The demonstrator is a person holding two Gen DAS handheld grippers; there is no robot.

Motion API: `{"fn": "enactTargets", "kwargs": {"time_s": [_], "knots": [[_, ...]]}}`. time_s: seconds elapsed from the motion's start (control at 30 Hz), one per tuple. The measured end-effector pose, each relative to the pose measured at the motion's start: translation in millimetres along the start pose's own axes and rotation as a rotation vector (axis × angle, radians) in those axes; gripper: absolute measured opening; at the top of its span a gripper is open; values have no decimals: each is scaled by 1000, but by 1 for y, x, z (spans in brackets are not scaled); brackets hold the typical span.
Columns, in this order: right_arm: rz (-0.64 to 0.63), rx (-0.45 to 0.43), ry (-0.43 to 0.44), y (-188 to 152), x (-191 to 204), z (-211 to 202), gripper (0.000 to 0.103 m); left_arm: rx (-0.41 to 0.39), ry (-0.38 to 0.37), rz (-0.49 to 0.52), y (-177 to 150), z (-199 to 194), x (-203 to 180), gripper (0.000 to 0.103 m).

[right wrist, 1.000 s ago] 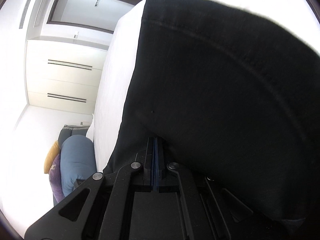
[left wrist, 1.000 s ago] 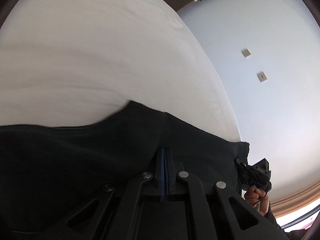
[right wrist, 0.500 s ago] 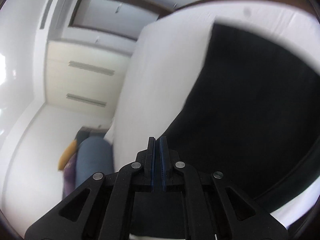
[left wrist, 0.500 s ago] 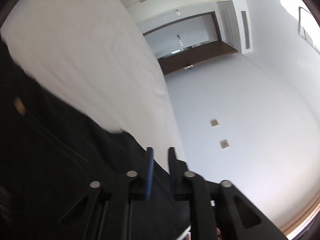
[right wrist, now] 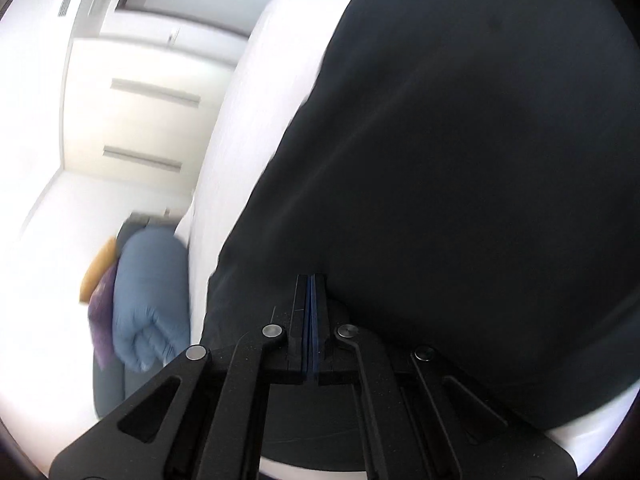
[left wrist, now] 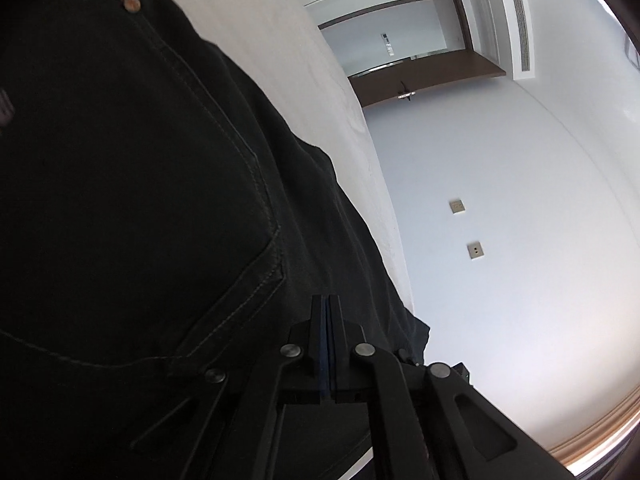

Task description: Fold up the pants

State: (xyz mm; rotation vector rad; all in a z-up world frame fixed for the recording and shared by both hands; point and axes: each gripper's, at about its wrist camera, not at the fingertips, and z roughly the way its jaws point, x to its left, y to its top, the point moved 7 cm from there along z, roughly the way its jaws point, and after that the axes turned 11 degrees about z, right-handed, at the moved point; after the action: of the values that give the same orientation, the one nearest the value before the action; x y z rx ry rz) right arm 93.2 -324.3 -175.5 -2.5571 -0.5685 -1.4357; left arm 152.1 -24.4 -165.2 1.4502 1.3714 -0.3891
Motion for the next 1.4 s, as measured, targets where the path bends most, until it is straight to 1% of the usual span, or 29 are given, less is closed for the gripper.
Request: {"fn": "enactTargets", "kwargs": {"time_s": [0.03,0.1,0.2,0.3,0.37,0.43,0.5,0.53,0.57,0.6,0.63,0.67,0.7,0.77,0.8,0.83,0.87,0.9,0.97,1.0,1.03,1.07,1.13,1.17,1.2,1.27,1.3,1.37,1.4], "knots": [[17,-40,-4,13,-8,-14,0,0,27,24,3,-9,4,3],[67,-119,-2,39,-25,-43,0,-47,20,3,14,-31,18,3],[122,-211,-1,73,-51,-86,0,-124,60,-32,35,-67,46,3],[136,-257,5,90,-65,-114,0,-189,114,-73,54,-100,72,3],[136,-279,6,98,-70,-127,0,-221,118,-105,62,-117,85,4],[138,-281,19,101,-74,-134,0,-205,114,-112,63,-121,89,4],[125,-284,18,99,-72,-137,0,-175,153,-69,61,-117,85,4],[119,-286,22,101,-74,-141,0,-181,150,-76,64,-122,89,4],[113,-299,22,94,-67,-134,0,-190,143,-87,65,-123,89,4],[113,-323,27,97,-69,-143,0,-197,138,-95,65,-124,89,4],[128,-348,44,105,-74,-157,0,-195,141,-95,63,-124,89,4],[144,-383,33,118,-85,-179,0,-187,151,-86,63,-123,89,4],[175,-431,-2,129,-97,-198,0,-181,158,-79,63,-123,88,4],[283,-525,-22,152,-132,-248,0,-178,166,-78,65,-123,86,4],[317,-567,-10,158,-140,-272,7,-181,174,-74,67,-124,84,4],[308,-587,-3,160,-139,-289,7,-187,181,-70,67,-125,79,3],[275,-585,-3,148,-118,-285,7,-202,189,-65,61,-135,77,1],[228,-565,-10,146,-118,-304,7,-217,186,-58,53,-146,74,2],[134,-496,-26,127,-93,-301,7,-227,177,-33,54,-134,43,10],[106,-466,-18,112,-77,-289,7,-215,167,-17,54,-128,32,13],[90,-434,-4,102,-71,-286,7,-194,157,6,54,-118,17,15],[94,-409,3,87,-58,-259,7,-169,145,36,53,-105,1,19],[120,-352,3,73,-56,-243,7,-114,96,91,51,-73,-34,27],[137,-335,-9,72,-63,-243,7,-82,81,113,49,-55,-49,33],[154,-320,-14,65,-53,-217,7,-51,76,138,46,-39,-63,38],[183,-291,-21,56,-52,-202,10,12,53,184,40,-4,-88,41],[195,-287,-27,54,-49,-191,15,38,44,195,37,11,-97,41],[221,-292,-5,52,-56,-188,19,84,44,194,31,40,-105,41],[229,-292,-5,45,-55,-179,23,106,38,181,27,52,-106,41]]}}
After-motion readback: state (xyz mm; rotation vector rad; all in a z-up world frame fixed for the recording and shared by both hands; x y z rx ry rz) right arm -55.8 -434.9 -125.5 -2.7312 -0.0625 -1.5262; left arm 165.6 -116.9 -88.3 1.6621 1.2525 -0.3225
